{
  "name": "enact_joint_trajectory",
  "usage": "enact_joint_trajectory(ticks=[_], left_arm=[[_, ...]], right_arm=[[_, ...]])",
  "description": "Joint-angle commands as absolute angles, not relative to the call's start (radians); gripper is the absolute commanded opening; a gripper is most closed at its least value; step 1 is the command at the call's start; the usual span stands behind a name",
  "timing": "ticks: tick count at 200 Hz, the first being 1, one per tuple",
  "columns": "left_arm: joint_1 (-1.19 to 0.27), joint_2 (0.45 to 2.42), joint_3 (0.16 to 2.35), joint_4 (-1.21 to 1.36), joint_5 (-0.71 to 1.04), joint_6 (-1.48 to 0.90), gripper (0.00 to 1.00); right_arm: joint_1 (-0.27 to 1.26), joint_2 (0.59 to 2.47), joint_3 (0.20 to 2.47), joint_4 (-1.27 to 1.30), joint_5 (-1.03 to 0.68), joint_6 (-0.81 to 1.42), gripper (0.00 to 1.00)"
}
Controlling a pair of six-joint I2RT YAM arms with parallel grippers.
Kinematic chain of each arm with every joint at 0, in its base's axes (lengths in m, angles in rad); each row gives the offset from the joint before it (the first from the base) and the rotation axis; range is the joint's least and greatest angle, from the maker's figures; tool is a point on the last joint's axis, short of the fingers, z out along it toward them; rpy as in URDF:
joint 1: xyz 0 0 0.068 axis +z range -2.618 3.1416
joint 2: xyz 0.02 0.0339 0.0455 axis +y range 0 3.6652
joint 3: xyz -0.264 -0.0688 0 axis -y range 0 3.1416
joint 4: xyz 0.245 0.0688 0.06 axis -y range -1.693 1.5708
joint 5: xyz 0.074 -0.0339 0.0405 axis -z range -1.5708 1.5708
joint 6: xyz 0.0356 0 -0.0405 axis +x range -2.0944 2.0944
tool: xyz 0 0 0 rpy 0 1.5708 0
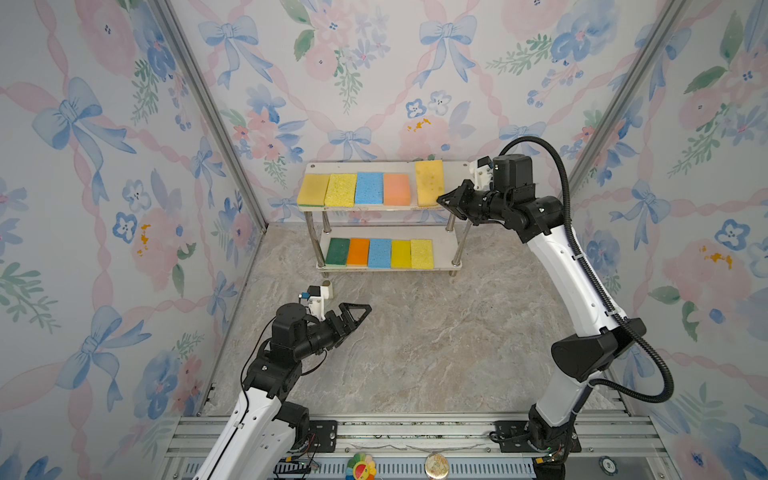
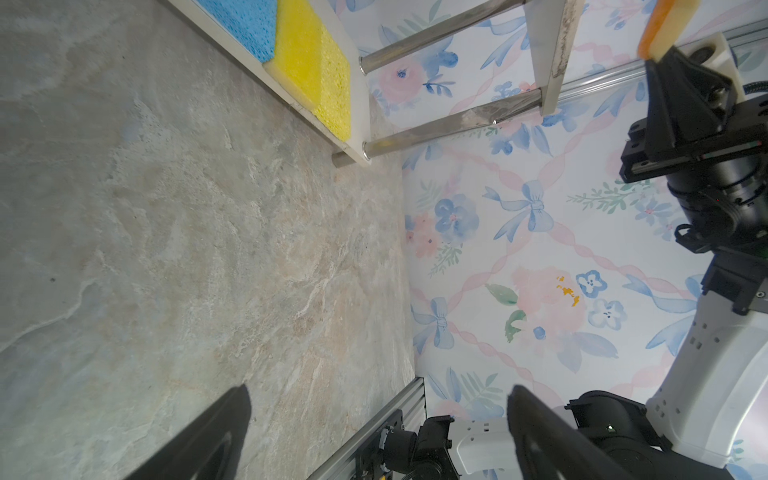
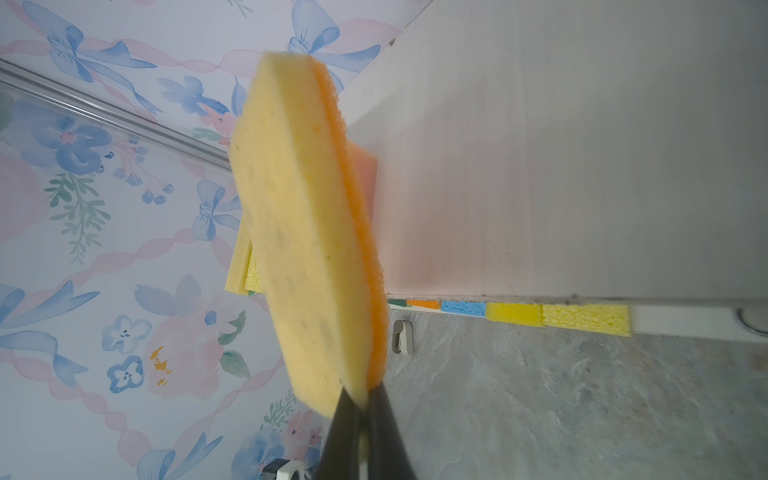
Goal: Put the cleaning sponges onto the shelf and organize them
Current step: 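Lower the yellow sponge onto the top shelf beside the pink-orange sponge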
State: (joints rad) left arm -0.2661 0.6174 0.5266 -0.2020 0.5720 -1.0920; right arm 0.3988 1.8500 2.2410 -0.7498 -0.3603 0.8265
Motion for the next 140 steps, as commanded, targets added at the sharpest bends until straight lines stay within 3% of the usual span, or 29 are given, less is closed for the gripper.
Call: enact_joint_trajectory(ticks=[1,140], left_arm=[[-0.253,0.607,0.513,-0.24,0.572,-1.06,0.98],[-0.198,0.638,0.514,-0.242,0.616,-1.022,0.98]], right_arm=[[0.384,1.901,2.324,-0.776,-0.394,0.84,0.06],[0.362,2.001,2.364,-0.749,-0.401,0.864,0.06]])
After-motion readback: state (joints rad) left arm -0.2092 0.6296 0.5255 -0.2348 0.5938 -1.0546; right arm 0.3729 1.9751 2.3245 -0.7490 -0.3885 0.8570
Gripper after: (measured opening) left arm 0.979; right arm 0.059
